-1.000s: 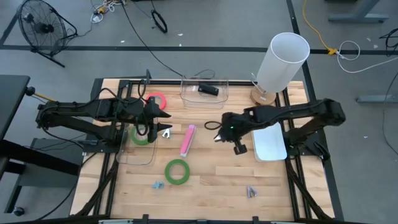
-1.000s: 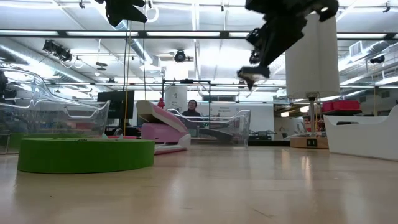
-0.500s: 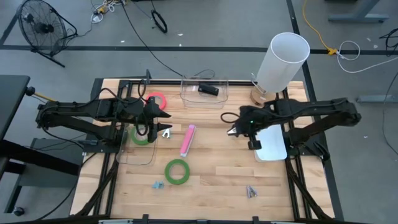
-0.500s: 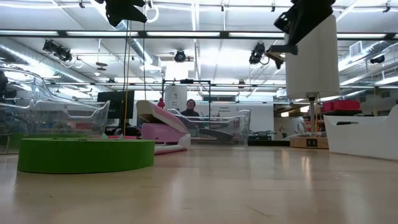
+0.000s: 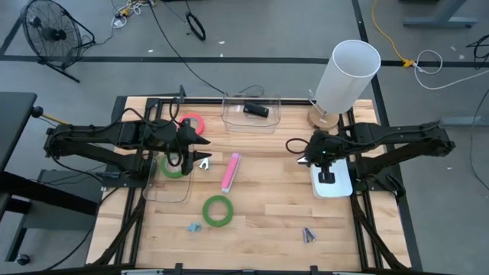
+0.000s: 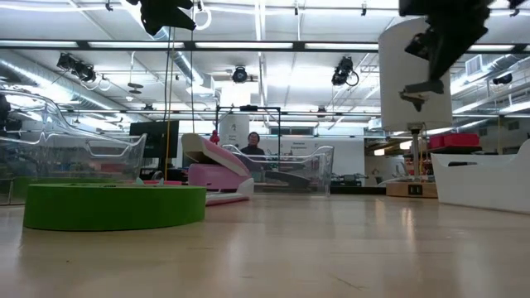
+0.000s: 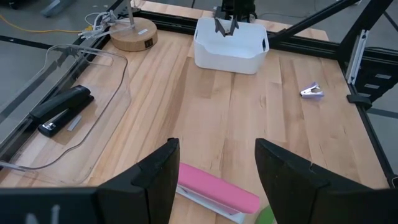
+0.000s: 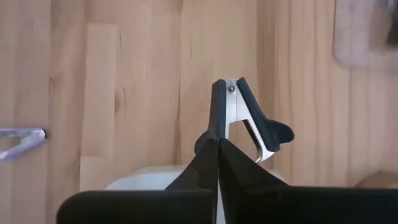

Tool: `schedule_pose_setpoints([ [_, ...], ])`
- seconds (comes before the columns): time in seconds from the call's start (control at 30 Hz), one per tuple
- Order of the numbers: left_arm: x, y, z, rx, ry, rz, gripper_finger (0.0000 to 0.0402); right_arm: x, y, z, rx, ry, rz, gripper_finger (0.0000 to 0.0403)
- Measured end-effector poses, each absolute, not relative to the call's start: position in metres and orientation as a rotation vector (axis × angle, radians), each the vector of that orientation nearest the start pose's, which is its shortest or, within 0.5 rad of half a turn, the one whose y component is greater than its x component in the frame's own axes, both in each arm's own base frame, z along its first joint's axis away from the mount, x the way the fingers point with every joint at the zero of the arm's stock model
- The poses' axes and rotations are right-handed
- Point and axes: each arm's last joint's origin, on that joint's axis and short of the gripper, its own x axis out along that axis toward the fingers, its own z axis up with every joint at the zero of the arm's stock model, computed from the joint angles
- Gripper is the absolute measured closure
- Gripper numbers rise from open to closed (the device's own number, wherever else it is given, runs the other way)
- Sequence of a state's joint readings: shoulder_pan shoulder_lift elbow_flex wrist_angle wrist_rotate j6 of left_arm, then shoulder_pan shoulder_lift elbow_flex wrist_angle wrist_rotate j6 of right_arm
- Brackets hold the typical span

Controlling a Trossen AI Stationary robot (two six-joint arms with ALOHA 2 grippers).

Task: Pick and place Stapler, Stapler remover, tape
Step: Put the black staple remover into the white bin

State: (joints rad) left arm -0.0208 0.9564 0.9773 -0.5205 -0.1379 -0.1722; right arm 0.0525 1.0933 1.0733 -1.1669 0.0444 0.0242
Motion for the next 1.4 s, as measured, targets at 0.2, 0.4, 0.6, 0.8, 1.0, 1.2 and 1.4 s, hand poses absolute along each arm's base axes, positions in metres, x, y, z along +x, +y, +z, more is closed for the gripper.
schedule_pose_setpoints([
  [0.2,0.196,0.0,0.338,-0.128,0.487,0.157,0.0189,0.157,0.007,0.281,0.029,1.231,-0.052,0.0403],
  [0.4,0.196,0.0,0.338,-0.128,0.487,0.157,0.0189,0.139,0.006,0.257,0.091,1.293,-0.095,0.0403],
  [0.6,0.196,0.0,0.338,-0.128,0.487,0.157,0.0189,0.127,0.006,0.243,0.112,1.378,-0.126,0.0403],
  [0.8,0.196,0.0,0.338,-0.129,0.487,0.157,0.0189,0.123,0.005,0.238,0.105,1.426,-0.134,0.0403],
  [1.0,0.196,0.0,0.338,-0.128,0.487,0.157,0.0189,0.123,0.005,0.238,0.105,1.429,-0.134,0.0403],
  [1.2,0.196,0.0,0.338,-0.129,0.487,0.157,0.0189,0.123,0.006,0.238,0.108,1.43,-0.125,0.0399],
  [1.4,0.196,0.0,0.338,-0.129,0.487,0.157,0.0189,0.122,0.006,0.238,0.13,1.431,-0.127,0.0356],
])
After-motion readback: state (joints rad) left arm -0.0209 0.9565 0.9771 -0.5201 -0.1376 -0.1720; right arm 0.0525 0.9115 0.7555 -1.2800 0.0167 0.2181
